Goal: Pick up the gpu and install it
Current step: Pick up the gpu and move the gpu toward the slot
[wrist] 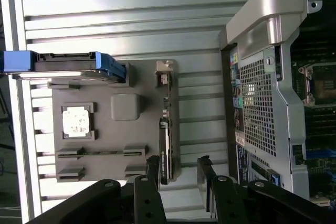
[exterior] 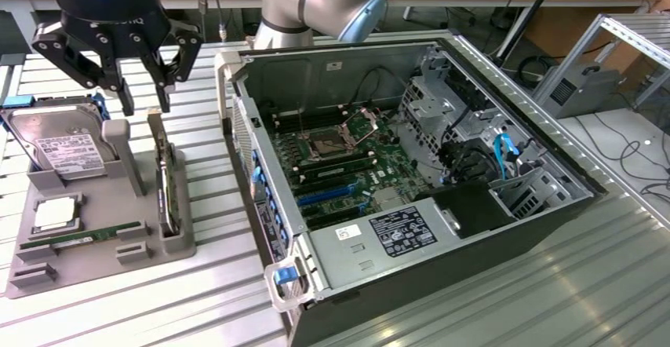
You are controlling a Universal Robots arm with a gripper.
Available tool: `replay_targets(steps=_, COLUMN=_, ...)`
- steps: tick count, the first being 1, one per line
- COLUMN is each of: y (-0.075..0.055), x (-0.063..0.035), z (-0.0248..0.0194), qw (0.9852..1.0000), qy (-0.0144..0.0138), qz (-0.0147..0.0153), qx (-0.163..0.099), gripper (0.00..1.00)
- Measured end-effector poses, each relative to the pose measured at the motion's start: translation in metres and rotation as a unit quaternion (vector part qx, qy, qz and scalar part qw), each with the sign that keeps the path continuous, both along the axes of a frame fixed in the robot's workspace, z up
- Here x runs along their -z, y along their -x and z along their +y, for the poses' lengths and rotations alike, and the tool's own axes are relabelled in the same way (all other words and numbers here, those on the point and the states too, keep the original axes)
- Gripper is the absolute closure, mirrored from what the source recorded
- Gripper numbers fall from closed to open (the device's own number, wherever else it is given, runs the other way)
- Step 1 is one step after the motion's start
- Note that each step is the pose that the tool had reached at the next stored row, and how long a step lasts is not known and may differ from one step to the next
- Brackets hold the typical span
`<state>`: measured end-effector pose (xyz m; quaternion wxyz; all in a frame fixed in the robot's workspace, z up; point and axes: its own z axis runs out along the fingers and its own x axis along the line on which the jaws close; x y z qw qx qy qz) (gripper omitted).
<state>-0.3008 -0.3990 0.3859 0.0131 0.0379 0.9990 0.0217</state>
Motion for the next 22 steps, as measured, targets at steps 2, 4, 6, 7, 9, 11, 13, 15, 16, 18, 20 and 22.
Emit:
replay_targets(steps=2, y=0.0010, x=0.0002, z=0.0000, qw=1.0000, qy=0.0000, qz=0.0000, qx=0.000, gripper=0.58)
replay_targets(steps=4, y=0.0017, x=0.0003, z=0.0000, qw=1.0000, qy=0.0000, qz=0.0000, qx=0.000, gripper=0.58)
replay_targets(steps=6, y=0.0023, x=0.0004, z=0.0000, qw=1.0000, qy=0.0000, qz=0.0000, qx=0.000, gripper=0.58)
replay_targets(steps=7, y=0.0028, x=0.0006, z=0.0000, qw=1.0000, qy=0.0000, qz=0.0000, qx=0.000, gripper=0.58)
replay_targets(steps=9, y=0.0035, x=0.0006, z=0.0000, qw=1.0000, qy=0.0000, qz=0.0000, qx=0.000, gripper=0.58)
replay_targets(steps=11, y=0.0045, x=0.0008, z=0.0000, qw=1.0000, qy=0.0000, qz=0.0000, qx=0.000, gripper=0.58)
replay_targets(steps=13, y=0.0056, x=0.0010, z=0.0000, qw=1.0000, qy=0.0000, qz=0.0000, qx=0.000, gripper=0.58)
replay_targets(steps=15, y=0.0060, x=0.0011, z=0.0000, qw=1.0000, qy=0.0000, qz=0.0000, qx=0.000, gripper=0.58)
replay_targets(steps=16, y=0.0063, x=0.0011, z=0.0000, qw=1.0000, qy=0.0000, qz=0.0000, qx=0.000, gripper=0.58)
replay_targets(steps=18, y=0.0067, x=0.0012, z=0.0000, qw=1.0000, qy=0.0000, qz=0.0000, qx=0.000, gripper=0.58)
replay_targets(steps=20, y=0.0071, x=0.0013, z=0.0000, qw=1.0000, qy=0.0000, qz=0.0000, qx=0.000, gripper=0.58)
replay_targets(steps=22, y=0.0074, x=0.0014, z=0.0000, qw=1.0000, qy=0.0000, qz=0.0000, qx=0.000, gripper=0.58)
